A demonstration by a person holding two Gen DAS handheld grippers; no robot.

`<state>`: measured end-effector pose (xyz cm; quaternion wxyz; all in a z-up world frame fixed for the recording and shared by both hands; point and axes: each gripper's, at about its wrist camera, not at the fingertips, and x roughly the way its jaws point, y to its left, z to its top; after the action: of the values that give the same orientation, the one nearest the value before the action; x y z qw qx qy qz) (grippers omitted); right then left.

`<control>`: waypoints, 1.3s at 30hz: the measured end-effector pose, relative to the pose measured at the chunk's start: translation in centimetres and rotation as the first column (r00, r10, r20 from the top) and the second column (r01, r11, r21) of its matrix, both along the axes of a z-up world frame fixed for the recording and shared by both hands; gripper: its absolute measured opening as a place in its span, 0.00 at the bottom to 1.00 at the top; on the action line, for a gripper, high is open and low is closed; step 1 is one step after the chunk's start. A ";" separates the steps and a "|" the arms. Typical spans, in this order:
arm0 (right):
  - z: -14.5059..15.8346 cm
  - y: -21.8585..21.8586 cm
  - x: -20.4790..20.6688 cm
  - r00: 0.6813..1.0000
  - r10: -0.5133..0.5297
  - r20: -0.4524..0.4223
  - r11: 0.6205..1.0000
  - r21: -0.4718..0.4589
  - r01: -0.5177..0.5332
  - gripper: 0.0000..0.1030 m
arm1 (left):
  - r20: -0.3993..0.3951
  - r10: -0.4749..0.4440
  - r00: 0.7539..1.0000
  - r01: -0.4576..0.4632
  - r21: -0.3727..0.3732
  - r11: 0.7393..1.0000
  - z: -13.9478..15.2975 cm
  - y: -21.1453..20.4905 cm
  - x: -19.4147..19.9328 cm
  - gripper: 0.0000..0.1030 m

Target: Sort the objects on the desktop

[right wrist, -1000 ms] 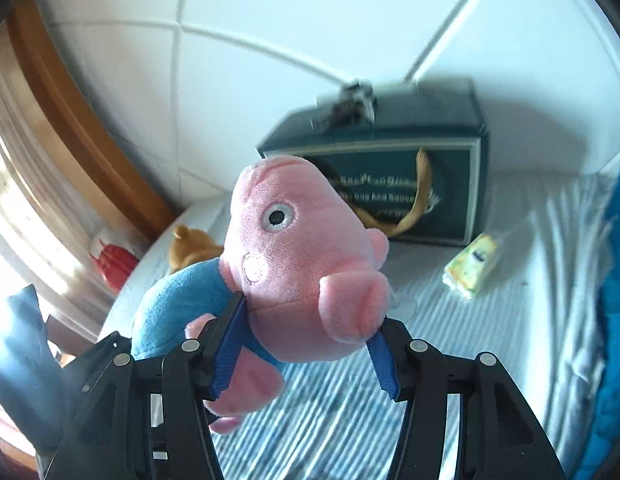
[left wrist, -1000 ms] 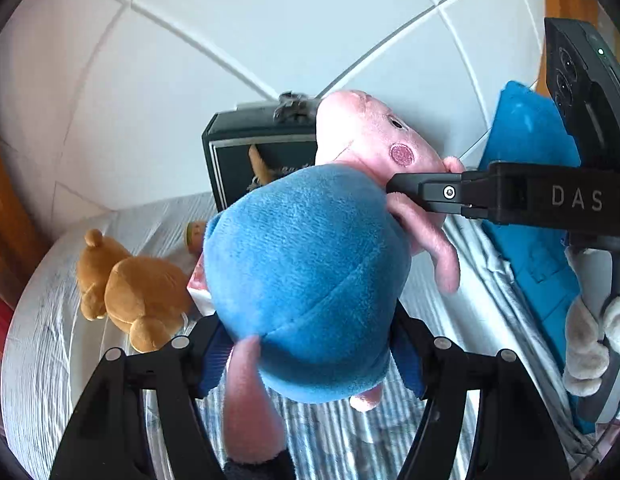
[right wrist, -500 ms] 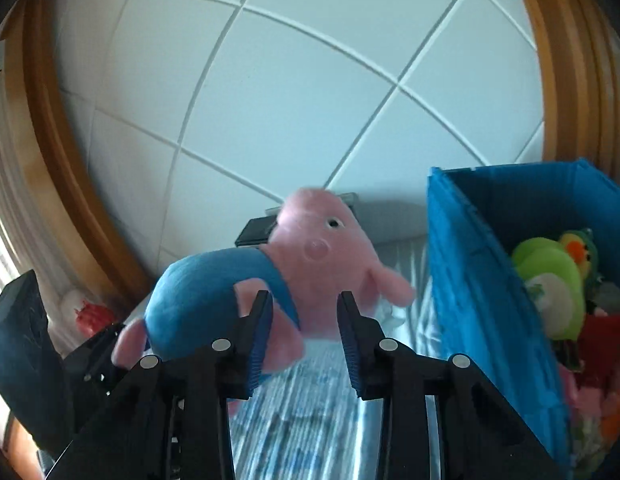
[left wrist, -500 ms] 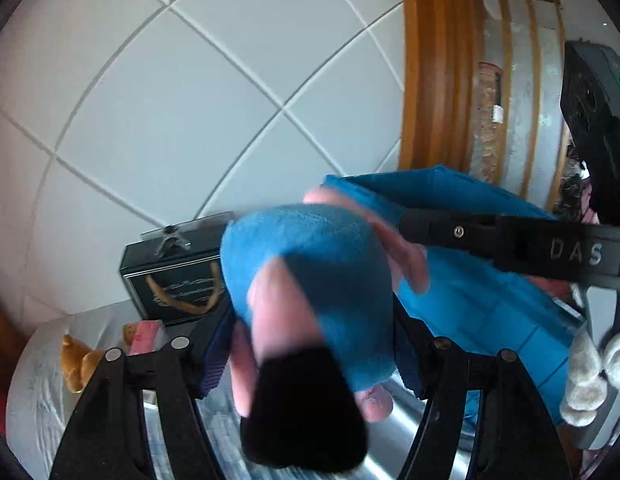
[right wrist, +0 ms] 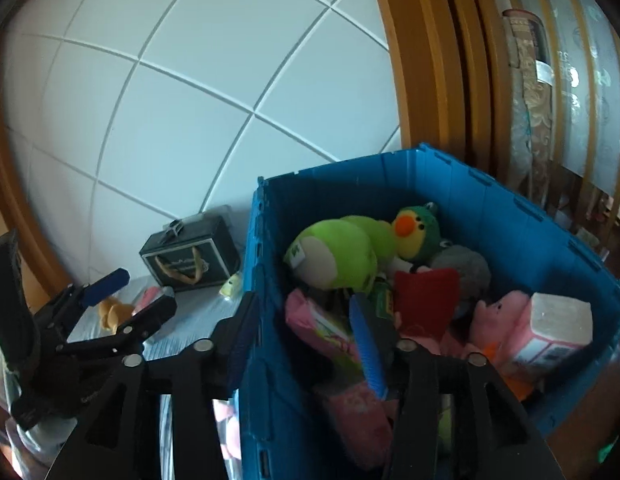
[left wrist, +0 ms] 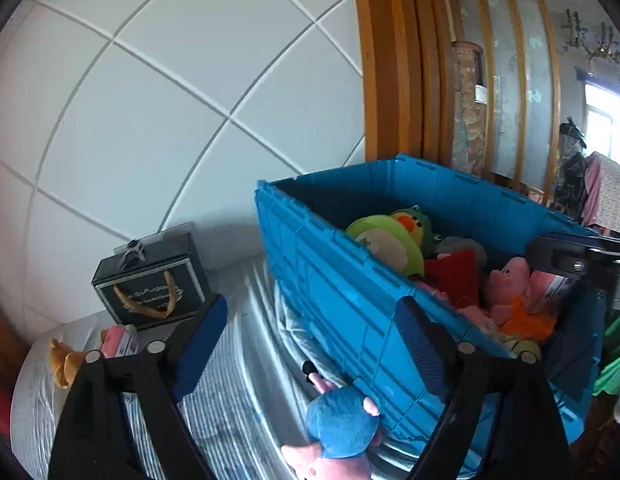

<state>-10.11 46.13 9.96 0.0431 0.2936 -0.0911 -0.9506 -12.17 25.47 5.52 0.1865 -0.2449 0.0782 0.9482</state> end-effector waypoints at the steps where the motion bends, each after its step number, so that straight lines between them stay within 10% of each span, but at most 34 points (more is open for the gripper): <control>1: -0.6 -0.5 0.1 1.000 0.025 0.003 1.000 -0.003 -0.025 0.66 | 0.016 0.033 0.999 -0.033 -0.011 0.999 -1.1 -0.6 0.2 0.89; 13: -3.5 -10.7 3.7 0.978 0.206 -0.042 0.978 -0.024 -0.208 0.72 | 0.224 0.116 0.968 -0.111 -0.032 0.993 -11.0 -11.8 2.1 0.88; 21: -11.9 -17.3 4.2 0.985 0.086 0.146 0.995 -0.069 -0.077 0.79 | 0.302 0.072 0.951 -0.044 -0.098 0.994 -15.6 -17.8 1.6 0.88; 39: -25.6 -17.3 -3.8 0.864 -0.236 0.446 0.970 0.060 0.234 0.99 | 0.331 0.469 0.818 -0.461 -0.109 0.881 -18.3 -42.9 -11.1 0.89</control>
<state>-13.87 28.88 -15.61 -0.0956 0.4921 -0.1316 -0.8552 -23.23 -17.42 -12.76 -0.0427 -0.4224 -0.0071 0.9054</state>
